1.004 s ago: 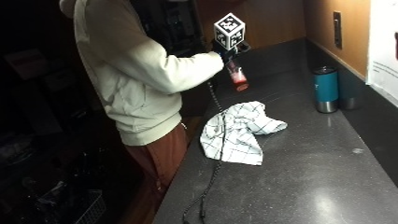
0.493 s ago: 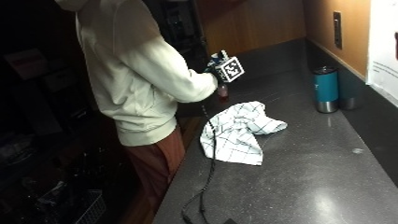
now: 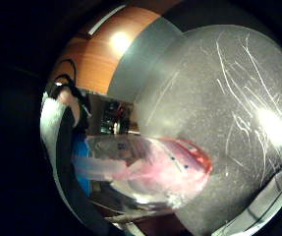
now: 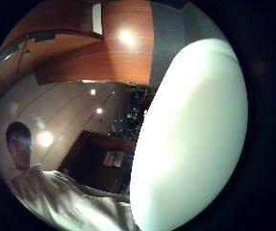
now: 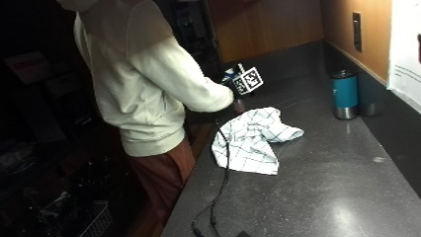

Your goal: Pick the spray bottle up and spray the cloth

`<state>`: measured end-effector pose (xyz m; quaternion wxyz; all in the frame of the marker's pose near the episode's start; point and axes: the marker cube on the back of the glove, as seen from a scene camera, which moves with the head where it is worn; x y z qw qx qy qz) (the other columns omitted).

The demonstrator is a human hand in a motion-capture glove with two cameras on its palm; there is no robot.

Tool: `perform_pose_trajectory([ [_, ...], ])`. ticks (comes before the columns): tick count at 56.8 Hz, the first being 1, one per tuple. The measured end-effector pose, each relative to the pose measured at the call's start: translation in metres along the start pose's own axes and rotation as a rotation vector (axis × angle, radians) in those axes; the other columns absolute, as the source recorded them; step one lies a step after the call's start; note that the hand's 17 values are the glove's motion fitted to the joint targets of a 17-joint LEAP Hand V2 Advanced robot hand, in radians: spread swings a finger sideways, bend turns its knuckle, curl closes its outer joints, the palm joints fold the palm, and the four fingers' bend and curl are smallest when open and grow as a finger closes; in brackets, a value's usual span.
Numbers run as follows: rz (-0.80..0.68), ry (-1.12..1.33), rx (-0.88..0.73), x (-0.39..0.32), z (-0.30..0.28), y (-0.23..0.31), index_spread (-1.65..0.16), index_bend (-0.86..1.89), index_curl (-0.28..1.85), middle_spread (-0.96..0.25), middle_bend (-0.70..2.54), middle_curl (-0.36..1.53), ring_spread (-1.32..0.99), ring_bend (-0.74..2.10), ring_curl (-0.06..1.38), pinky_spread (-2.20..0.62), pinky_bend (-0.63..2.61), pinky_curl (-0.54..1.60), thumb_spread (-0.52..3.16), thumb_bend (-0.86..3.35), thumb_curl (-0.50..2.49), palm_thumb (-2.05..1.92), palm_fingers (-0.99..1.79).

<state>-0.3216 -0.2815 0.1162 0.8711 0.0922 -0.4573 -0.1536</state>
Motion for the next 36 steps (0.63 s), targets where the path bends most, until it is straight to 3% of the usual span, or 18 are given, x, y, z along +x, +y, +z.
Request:
perform_pose_trajectory([
  [4, 0.017, -0.005, -0.126, -0.003, -0.017, 0.014, -0.17, 0.25, 0.54, -0.12, 0.49, 0.47, -0.15, 0.52, 0.44, -0.18, 0.34, 0.37, 0.16, -0.04, 0.73, 1.01, 1.22],
  [12, 0.018, 0.031, -0.264, -0.007, -0.046, 0.028, -0.25, 0.07, 0.46, -0.13, 0.35, 0.44, -0.16, 0.42, 0.43, -0.07, 0.37, 0.40, 0.44, -0.05, 0.70, 0.98, 0.72],
  [18, 0.005, 0.051, -0.268, -0.008, -0.068, 0.038, -0.30, 0.04, 0.37, -0.12, 0.25, 0.41, -0.15, 0.40, 0.40, -0.01, 0.42, 0.40, 0.60, -0.07, 0.64, 0.87, 0.54],
  [36, 0.001, 0.113, -0.164, -0.021, -0.117, 0.060, -0.34, 0.10, 0.25, -0.09, 0.20, 0.38, -0.10, 0.43, 0.37, 0.05, 0.46, 0.38, 0.77, -0.04, 0.53, 0.75, 0.45],
])
